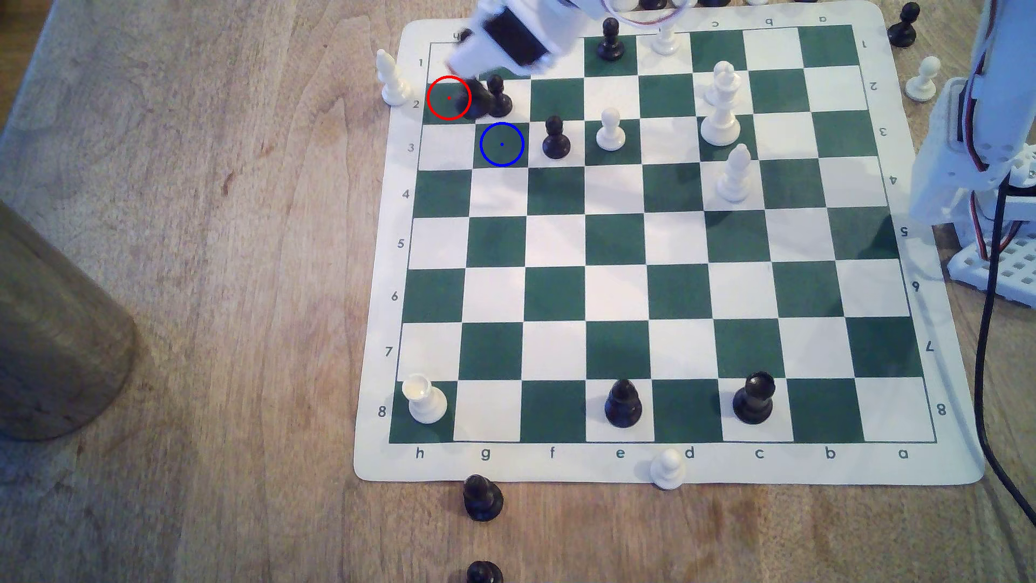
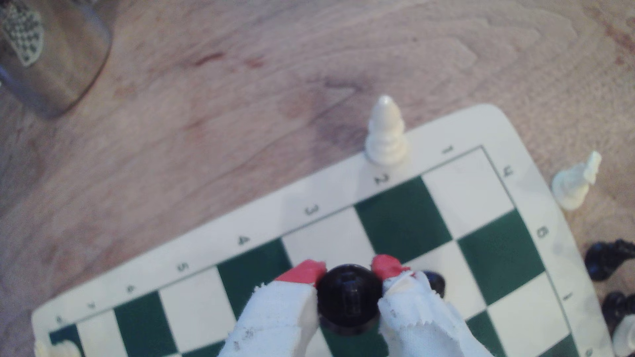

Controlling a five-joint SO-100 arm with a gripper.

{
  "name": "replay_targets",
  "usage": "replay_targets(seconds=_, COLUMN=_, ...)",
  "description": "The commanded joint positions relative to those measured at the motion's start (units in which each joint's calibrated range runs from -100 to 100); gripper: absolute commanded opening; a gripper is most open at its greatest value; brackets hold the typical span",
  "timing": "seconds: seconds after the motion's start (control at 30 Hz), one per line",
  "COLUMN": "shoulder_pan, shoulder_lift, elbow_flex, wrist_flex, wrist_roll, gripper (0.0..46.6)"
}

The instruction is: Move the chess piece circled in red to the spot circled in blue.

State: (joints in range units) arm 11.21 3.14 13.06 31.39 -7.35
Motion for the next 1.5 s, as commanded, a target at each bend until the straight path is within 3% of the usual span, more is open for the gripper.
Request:
replay_targets(seconds=0.0, shoulder_pan=-0.69, shoulder_lift=-8.49, elbow_flex=2.26, wrist_flex=-2.32, wrist_roll=-0.05, gripper=1.8)
replay_targets(seconds=1.47, shoulder_pan=1.11, shoulder_lift=3.31, elbow_flex=8.79, wrist_flex=-12.64, wrist_roll=1.81, gripper=1.8)
